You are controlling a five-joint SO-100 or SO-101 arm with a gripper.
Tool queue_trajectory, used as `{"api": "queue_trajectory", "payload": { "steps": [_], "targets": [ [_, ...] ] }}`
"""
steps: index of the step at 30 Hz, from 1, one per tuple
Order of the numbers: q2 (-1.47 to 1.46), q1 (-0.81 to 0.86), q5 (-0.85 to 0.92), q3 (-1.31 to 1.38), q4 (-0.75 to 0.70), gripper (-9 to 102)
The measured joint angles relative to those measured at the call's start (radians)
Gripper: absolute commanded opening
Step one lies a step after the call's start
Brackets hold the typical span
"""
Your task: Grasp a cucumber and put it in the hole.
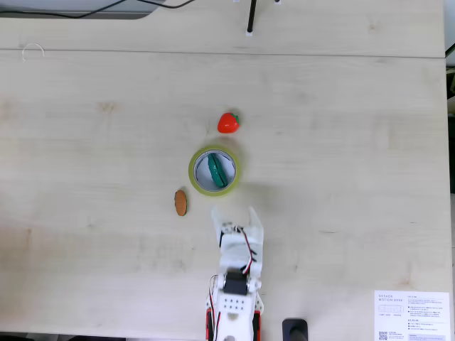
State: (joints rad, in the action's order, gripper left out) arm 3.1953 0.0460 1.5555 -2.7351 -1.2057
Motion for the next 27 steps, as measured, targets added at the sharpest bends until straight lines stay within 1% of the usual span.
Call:
{"api": "queue_trajectory", "payload": {
  "steps": [4,6,12,22,23,24,27],
  "targets": [
    [0.147,0.006,0.000,-0.069,-0.097,19],
    [0.166,0.009,0.000,-0.074,-0.129,17],
    [0.175,0.008,0.000,-0.129,-0.147,11],
    [0.175,0.008,0.000,-0.233,-0.147,6],
    [0.175,0.008,0.000,-0.247,-0.147,4],
    [0.175,0.008,0.000,-0.259,-0.150,0],
    [0.175,0.008,0.000,-0.287,-0.193,0]
  ]
}}
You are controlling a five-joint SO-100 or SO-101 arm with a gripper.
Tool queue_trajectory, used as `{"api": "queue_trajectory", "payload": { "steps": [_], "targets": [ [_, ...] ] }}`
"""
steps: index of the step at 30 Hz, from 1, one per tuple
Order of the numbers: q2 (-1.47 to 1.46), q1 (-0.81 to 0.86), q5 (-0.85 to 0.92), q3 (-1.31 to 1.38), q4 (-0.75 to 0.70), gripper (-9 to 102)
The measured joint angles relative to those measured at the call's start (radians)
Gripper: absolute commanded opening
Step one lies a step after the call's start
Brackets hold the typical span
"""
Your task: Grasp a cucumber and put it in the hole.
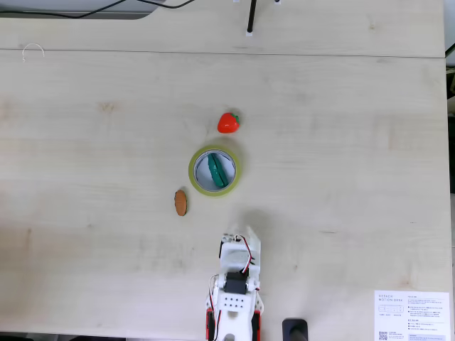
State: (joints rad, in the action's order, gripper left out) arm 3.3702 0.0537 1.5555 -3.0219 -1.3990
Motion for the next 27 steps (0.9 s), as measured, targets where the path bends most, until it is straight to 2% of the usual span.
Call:
{"api": "queue_trajectory", "payload": {
  "steps": [27],
  "targets": [
    [0.000,0.000,0.000,-0.052,-0.017,0]
  ]
}}
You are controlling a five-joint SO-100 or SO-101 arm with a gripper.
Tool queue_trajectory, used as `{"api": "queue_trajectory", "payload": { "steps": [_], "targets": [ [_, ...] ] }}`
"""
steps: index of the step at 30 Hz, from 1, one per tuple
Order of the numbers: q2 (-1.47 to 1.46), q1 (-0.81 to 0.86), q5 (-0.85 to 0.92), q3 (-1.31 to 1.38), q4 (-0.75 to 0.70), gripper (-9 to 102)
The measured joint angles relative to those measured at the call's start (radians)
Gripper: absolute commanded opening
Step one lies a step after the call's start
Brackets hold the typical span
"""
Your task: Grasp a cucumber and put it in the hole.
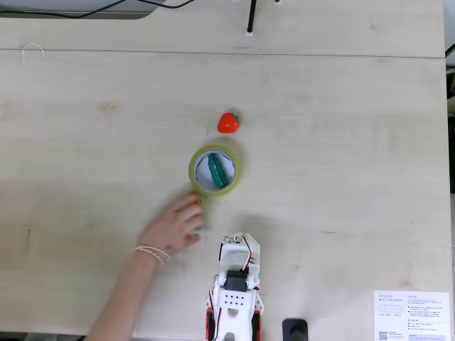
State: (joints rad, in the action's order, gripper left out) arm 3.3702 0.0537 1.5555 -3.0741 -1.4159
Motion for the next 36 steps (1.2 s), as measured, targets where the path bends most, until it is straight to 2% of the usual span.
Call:
{"api": "queue_trajectory", "payload": {
  "steps": [36],
  "targets": [
    [0.000,0.000,0.000,-0.015,0.023,0]
  ]
}}
